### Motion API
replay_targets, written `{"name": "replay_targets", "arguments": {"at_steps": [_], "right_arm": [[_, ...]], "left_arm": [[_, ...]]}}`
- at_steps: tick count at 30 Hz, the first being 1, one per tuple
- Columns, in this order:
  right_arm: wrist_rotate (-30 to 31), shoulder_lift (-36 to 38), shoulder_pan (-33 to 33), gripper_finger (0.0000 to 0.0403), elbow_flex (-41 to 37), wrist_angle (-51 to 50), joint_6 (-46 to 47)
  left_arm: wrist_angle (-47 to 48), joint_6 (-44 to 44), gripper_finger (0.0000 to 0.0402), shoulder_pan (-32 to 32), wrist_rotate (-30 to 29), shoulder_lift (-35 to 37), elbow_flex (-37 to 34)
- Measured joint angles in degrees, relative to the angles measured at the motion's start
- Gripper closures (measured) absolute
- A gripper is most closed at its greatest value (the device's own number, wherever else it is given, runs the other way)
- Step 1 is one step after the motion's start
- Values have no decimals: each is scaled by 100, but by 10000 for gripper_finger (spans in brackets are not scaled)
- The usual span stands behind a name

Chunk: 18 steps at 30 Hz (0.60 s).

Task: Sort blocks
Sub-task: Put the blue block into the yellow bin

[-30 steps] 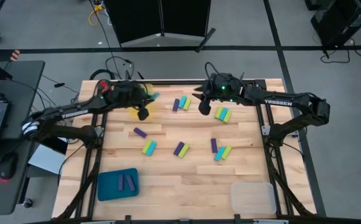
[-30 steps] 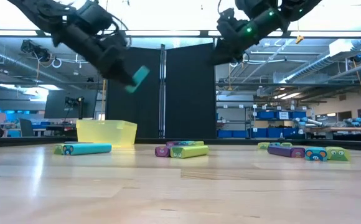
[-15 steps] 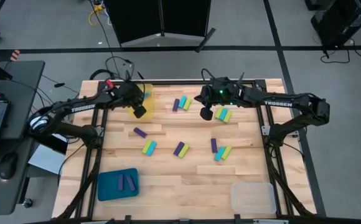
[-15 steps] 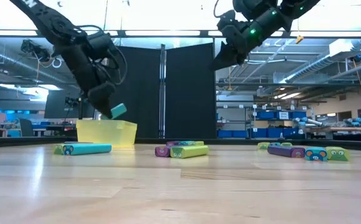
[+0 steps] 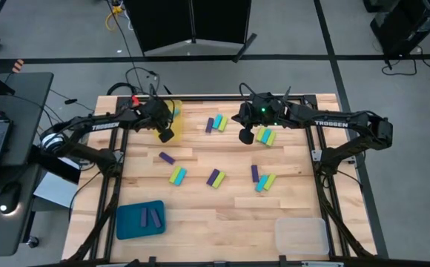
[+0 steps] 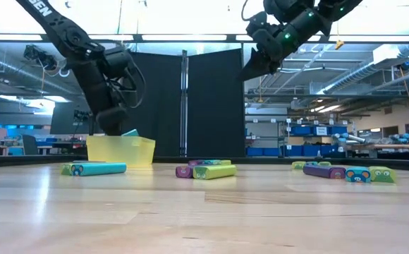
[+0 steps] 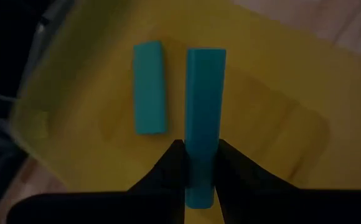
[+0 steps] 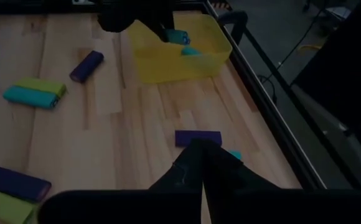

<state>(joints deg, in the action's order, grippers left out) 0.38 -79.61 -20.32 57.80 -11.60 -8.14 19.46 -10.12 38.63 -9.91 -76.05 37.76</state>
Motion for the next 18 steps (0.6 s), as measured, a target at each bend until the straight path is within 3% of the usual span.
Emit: {"name": "replay_targets", "arguments": {"at_steps": [12,18], "right_arm": [[-2,-2,118,388,-2,-89,111],[-220,-55,127,392,-4,-29,351]], "left_arm": [[-345,-11,339,0,300,-547,0],[-380,-14,276,0,313,-547,0]]}}
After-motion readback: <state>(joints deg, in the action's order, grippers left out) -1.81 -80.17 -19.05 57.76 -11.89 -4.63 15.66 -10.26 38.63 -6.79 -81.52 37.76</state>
